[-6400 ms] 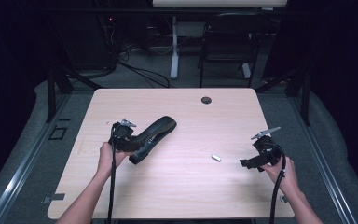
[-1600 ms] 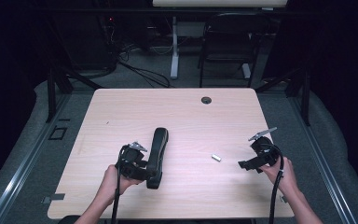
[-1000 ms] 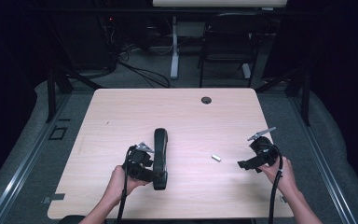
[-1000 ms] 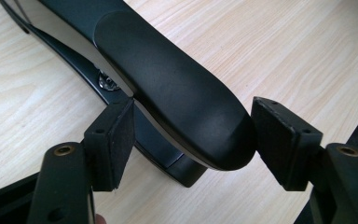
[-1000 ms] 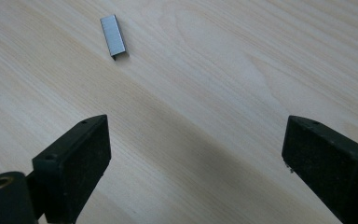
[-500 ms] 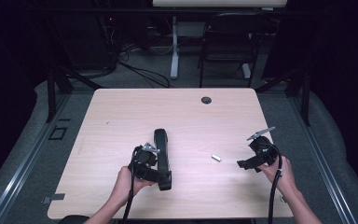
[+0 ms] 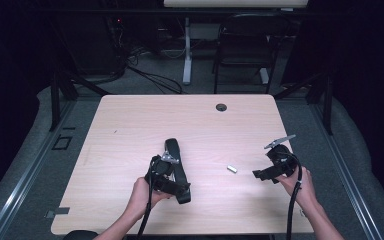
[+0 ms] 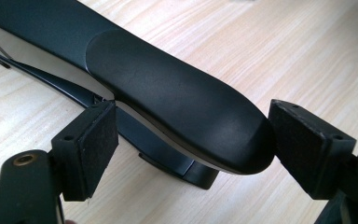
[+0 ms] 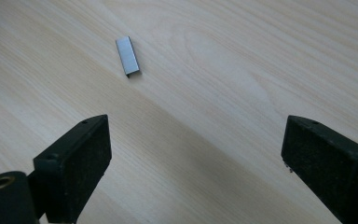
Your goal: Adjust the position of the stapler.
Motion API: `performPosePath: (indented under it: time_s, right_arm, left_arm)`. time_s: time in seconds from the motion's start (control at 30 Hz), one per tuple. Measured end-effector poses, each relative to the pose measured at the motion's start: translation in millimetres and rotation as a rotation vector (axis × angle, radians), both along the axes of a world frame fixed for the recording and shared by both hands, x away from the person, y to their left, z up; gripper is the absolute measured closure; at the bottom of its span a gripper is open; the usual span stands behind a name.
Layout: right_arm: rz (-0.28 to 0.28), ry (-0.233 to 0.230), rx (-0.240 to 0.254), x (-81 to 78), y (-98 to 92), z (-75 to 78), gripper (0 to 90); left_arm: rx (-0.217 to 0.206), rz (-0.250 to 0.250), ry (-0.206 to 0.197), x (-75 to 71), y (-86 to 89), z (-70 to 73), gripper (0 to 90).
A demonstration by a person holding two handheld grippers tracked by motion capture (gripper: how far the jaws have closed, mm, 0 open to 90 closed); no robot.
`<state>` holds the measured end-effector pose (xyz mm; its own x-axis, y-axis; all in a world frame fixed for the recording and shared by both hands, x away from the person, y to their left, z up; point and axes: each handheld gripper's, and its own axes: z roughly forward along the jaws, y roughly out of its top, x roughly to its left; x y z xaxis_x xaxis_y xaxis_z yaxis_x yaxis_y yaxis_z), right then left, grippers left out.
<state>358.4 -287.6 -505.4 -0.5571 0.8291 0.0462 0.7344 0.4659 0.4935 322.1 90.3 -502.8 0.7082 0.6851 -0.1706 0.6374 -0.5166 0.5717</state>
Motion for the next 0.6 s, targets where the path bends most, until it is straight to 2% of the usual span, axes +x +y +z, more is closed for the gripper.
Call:
performPosePath:
  time_s: [0.1, 0.17, 0.27, 0.3, 0.37, 0.53, 0.6]
  right_arm:
    - [-0.007, -0.013, 0.034, -2.6, 2.9, 3.4, 7.5]
    - [-0.005, -0.016, 0.04, -3.8, 6.0, 6.0, 7.2]
    - [0.006, -0.022, 0.051, -5.3, 13.5, 9.1, 7.0]
    - [0.025, -0.027, 0.05, -5.6, 18.2, 10.9, 6.9]
    - [0.023, -0.029, 0.061, -6.4, 22.1, 12.0, 6.8]
    - [0.053, -0.035, 0.077, -7.4, 40.0, 18.0, 6.1]
    - [0.072, -0.038, 0.082, -7.7, 51.1, 20.8, 5.8]
  left_arm:
    - [-0.013, -0.029, 0.006, 0.3, 6.8, 1.8, 17.9]
    - [-0.025, -0.041, 0.016, 0.2, 12.3, 2.8, 14.5]
    - [-0.035, -0.04, 0.018, -0.7, 20.4, 4.2, 11.7]
    - [-0.049, -0.038, 0.014, -0.8, 26.3, 6.4, 10.3]
    - [-0.053, -0.035, 0.007, -0.8, 30.3, 8.0, 9.5]
    - [-0.063, 0.011, -0.01, 3.4, 47.0, 11.7, 3.2]
    - [-0.06, 0.059, -0.02, 10.2, 60.3, 12.1, 0.5]
